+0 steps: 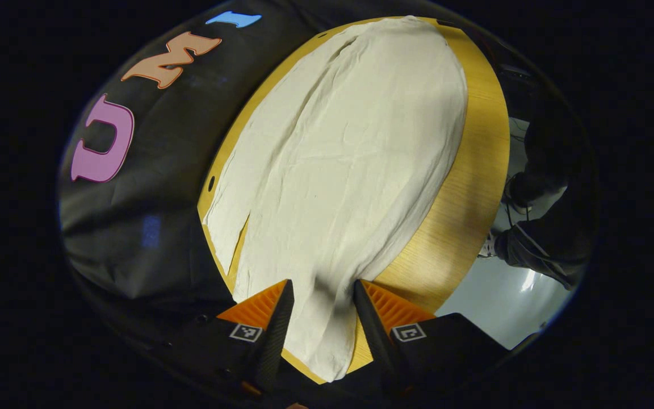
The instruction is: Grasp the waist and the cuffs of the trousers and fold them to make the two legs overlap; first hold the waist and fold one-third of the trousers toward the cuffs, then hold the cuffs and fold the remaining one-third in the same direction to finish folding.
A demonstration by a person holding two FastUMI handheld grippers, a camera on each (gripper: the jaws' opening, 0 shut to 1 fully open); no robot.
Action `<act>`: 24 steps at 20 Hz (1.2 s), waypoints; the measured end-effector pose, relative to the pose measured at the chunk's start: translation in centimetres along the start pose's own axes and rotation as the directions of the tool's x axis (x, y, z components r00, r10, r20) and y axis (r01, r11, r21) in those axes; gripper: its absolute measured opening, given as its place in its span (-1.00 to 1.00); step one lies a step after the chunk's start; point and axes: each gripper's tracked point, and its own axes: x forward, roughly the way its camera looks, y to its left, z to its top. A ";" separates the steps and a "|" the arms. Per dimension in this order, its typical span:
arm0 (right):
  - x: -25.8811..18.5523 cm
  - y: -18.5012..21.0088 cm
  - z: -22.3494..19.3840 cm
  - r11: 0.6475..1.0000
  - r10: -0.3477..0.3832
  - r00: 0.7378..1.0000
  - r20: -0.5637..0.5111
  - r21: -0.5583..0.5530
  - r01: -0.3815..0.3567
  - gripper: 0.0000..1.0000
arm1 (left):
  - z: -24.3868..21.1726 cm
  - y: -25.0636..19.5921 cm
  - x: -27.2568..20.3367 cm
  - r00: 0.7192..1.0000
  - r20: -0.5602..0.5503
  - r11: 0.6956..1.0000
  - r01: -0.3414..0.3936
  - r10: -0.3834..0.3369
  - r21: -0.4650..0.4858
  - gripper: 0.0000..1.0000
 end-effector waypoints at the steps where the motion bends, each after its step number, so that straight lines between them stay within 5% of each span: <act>1: -0.1 -0.3 -0.1 1.000 -0.005 1.000 -0.002 -0.002 0.005 0.94 | 0.1 -0.3 0.0 1.000 -0.001 1.000 0.011 -0.011 -0.009 0.17; 6: -0.5 -1.3 -1.6 0.999 0.001 0.999 -0.050 -0.037 -0.003 0.94 | 0.0 -1.6 0.2 0.998 -0.017 0.997 0.067 -0.068 -0.024 -0.48; 7: -0.7 -1.3 -2.2 0.998 0.014 0.998 -0.067 -0.064 -0.019 0.94 | 0.0 -1.7 0.2 0.997 -0.020 0.997 0.071 -0.071 -0.027 -0.77; 9: -1.0 -1.8 -2.9 0.989 0.037 0.995 -0.087 -0.140 -0.049 0.96 | 0.0 -1.6 0.2 0.998 -0.017 0.998 0.058 -0.059 -0.032 -0.88; 18: -4.3 -6.5 -9.2 0.892 0.081 0.964 -0.253 -0.414 -0.184 0.97 | -0.1 -1.7 0.3 0.999 -0.024 0.999 0.039 -0.040 -0.030 -1.00; 24: -6.7 -8.8 -14.7 0.769 0.109 0.909 -0.402 -0.545 -0.334 0.95 | -0.1 -1.7 0.4 0.999 -0.036 0.999 0.035 -0.036 -0.026 -1.00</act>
